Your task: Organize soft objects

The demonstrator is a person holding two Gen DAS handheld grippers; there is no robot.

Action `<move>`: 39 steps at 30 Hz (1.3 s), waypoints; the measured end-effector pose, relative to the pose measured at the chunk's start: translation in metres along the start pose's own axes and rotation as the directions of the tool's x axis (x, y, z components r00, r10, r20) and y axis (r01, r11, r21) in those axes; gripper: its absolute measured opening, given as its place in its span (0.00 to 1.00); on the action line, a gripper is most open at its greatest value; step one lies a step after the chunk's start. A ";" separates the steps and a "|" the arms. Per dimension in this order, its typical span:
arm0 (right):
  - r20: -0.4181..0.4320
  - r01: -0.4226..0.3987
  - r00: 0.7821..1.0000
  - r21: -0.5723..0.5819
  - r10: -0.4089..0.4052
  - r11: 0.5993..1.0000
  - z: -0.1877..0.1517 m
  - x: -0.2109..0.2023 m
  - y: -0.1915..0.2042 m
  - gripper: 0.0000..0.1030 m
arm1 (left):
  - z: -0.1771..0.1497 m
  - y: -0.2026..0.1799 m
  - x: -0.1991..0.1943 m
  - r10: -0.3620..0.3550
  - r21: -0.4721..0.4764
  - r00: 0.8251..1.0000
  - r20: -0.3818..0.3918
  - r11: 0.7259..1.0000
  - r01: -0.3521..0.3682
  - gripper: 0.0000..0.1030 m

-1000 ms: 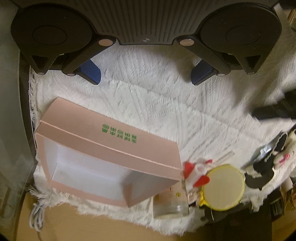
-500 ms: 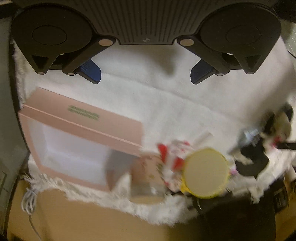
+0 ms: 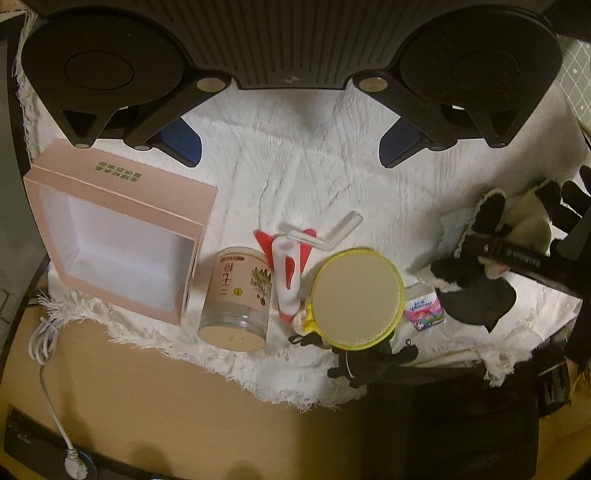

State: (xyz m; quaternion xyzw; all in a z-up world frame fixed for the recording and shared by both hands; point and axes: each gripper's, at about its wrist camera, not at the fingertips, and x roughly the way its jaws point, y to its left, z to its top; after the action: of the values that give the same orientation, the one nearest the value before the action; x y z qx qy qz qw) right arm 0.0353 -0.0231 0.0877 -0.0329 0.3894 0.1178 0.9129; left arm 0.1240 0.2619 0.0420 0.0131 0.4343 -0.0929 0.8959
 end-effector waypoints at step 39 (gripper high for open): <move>0.011 -0.234 0.953 -0.612 0.304 0.756 0.155 0.163 0.256 1.00 | -0.101 0.199 -0.150 0.068 -0.569 0.941 0.332 0.810 0.142 0.53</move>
State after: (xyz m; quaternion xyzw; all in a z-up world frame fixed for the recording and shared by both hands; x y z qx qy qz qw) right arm 0.1917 0.2798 0.0865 -0.2594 0.2812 0.3672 0.8478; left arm -0.0101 0.4908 0.0851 -0.2880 0.2821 0.0269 0.9147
